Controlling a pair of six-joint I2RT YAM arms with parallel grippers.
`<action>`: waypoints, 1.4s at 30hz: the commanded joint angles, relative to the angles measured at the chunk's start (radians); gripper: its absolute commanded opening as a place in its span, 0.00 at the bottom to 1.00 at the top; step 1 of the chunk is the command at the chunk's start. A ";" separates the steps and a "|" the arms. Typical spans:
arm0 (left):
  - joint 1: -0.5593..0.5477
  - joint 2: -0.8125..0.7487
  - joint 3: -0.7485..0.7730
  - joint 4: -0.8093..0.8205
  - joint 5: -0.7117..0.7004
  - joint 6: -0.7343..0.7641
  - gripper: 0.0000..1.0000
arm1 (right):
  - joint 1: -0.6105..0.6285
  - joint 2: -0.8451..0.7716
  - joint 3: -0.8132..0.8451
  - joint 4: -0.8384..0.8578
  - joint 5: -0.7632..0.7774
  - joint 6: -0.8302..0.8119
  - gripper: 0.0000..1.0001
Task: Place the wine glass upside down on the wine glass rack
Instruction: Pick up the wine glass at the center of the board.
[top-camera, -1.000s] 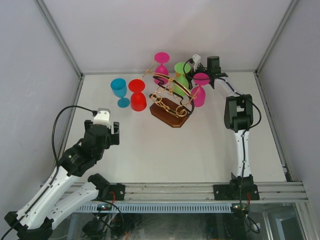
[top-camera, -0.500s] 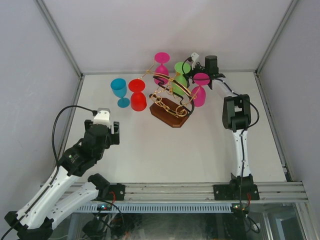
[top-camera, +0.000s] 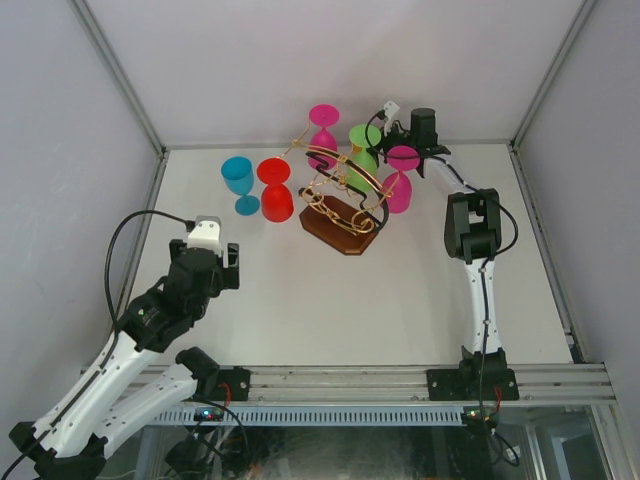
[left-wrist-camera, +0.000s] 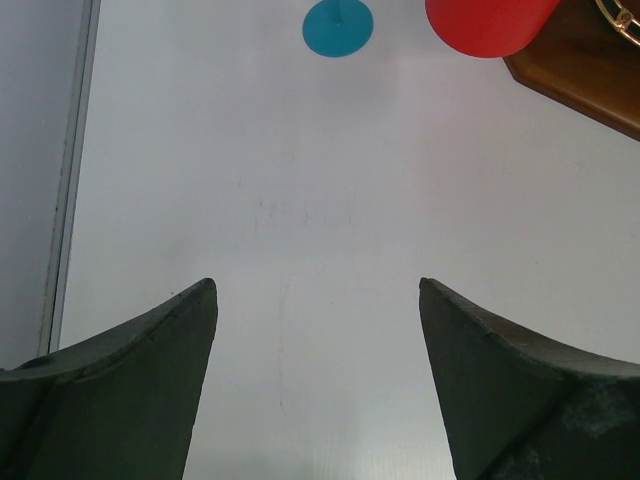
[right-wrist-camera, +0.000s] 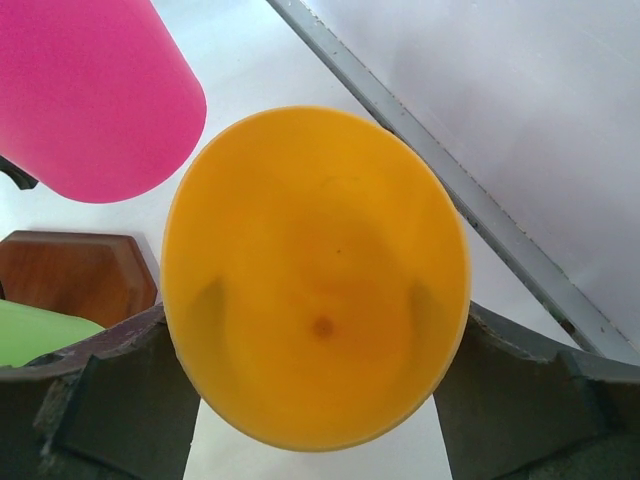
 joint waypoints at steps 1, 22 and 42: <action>0.009 0.002 -0.025 0.037 -0.021 0.016 0.85 | -0.001 0.005 0.033 0.060 -0.027 0.028 0.74; 0.009 0.008 -0.024 0.037 -0.020 0.016 0.85 | -0.090 -0.181 -0.269 0.404 0.166 0.160 0.57; 0.009 -0.032 -0.010 0.045 -0.007 0.021 0.85 | -0.173 -0.547 -0.696 0.497 0.712 0.155 0.54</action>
